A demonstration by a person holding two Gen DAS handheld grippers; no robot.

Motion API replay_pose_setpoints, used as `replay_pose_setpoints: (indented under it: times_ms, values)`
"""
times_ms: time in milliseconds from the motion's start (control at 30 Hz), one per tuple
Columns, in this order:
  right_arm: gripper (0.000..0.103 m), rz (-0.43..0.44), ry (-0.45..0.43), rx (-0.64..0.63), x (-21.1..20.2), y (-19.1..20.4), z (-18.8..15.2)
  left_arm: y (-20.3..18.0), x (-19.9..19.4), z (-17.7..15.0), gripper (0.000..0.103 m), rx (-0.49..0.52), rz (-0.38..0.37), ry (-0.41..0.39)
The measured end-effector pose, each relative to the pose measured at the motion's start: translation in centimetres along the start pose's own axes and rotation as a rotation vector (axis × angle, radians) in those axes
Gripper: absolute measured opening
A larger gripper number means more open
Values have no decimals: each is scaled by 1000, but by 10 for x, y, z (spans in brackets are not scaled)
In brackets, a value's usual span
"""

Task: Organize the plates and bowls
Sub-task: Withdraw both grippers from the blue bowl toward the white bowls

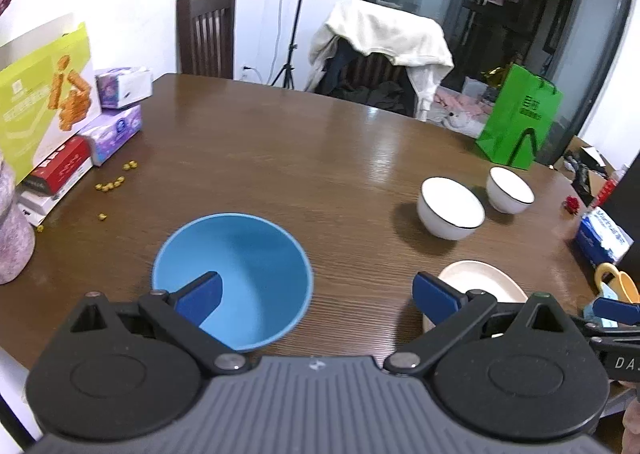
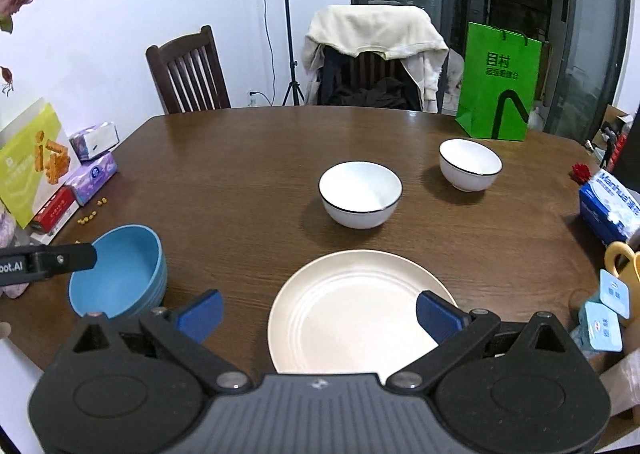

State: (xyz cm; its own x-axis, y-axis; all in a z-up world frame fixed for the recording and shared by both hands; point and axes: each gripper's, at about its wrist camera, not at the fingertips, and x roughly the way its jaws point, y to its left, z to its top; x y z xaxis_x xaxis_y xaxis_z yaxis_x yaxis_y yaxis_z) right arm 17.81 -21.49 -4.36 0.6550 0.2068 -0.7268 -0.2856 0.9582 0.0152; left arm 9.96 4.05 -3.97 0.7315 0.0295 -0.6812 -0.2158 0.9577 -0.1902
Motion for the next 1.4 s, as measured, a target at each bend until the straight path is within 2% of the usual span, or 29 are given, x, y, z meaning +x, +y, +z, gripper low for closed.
replay_pose_setpoints:
  times_ms: [467, 833, 1400]
  values:
    - [103, 5, -28, 60, -32, -35, -20, -43, -14, -13, 103, 42, -55, -30]
    - [103, 2, -26, 101, -39, -58, -27, -67, -19, -16, 103, 73, -58, -38]
    - [102, -28, -27, 185, -27, -92, -20, -97, 18, 8, 103, 134, -99, -4]
